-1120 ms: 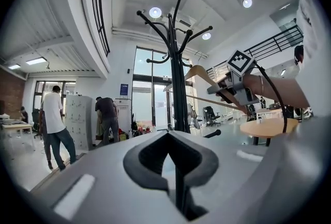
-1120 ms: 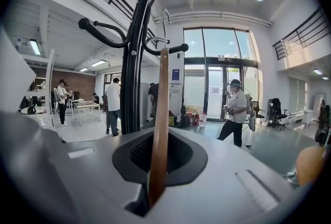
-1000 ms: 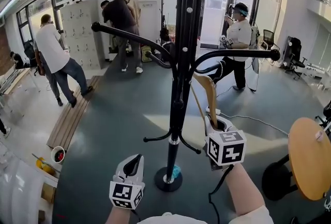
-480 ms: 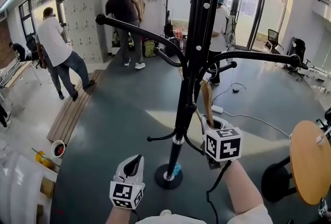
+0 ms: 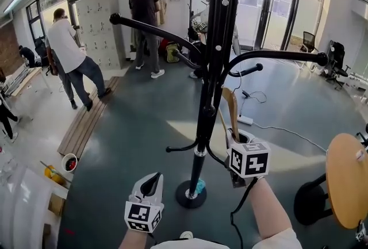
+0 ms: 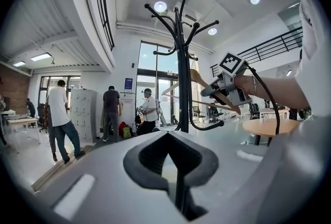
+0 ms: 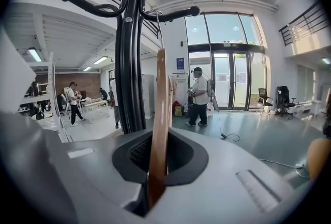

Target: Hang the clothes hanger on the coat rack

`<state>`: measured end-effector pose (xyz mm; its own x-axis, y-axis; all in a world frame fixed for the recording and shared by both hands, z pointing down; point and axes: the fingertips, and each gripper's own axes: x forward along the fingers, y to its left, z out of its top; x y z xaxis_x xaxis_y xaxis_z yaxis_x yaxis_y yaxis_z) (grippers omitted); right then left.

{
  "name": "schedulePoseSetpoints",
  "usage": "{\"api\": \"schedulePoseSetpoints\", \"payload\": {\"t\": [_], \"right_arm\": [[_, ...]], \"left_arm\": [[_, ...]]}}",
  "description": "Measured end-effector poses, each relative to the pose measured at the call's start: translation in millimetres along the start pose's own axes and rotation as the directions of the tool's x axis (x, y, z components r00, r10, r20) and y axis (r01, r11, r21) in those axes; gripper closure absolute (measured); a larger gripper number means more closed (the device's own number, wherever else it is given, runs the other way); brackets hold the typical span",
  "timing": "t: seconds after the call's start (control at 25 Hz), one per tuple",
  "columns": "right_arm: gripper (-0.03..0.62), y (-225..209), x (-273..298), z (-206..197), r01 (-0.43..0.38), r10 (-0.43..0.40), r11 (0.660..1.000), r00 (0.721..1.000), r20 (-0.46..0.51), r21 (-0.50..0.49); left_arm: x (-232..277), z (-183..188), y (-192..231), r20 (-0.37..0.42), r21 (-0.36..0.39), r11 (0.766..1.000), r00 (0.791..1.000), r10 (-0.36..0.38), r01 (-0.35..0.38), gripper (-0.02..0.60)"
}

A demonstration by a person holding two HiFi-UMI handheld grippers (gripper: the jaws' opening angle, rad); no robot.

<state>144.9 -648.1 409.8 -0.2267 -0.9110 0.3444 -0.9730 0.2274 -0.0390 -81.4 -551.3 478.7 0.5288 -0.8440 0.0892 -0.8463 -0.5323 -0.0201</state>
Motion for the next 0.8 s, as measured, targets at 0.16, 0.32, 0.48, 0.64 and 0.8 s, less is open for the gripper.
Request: {"api": "schedulePoseSetpoints", "payload": {"t": [0.16,0.32,0.48,0.64,0.8], "right_arm": [[0.515,1,-14,3,-0.027,0.026,0.999,0.998,0.056,0.026],[0.353,-9,-44,9,-0.035,0.033,0.999,0.989,0.143,0.014],[0.313,-11,-88,14,-0.052,0.050,0.999,0.975,0.216,0.005],[0.359,-19,-145,3,-0.045,0.040,0.999,0.959,0.280,0.010],[0.489,-24,-194,-24,0.003,-0.008,1.000,0.956,0.293,0.020]], "left_arm": [[-9,2,-15,-0.003,0.008,1.000,1.000,0.000,0.000,0.581],[-15,11,-40,0.002,0.018,1.000,1.000,-0.002,0.002,0.581],[-26,18,-61,0.015,0.019,1.000,1.000,0.003,-0.003,0.581],[-39,17,-94,0.025,0.023,1.000,1.000,-0.003,0.003,0.581],[-57,20,-124,0.033,0.027,1.000,0.999,-0.006,0.005,0.581]]}}
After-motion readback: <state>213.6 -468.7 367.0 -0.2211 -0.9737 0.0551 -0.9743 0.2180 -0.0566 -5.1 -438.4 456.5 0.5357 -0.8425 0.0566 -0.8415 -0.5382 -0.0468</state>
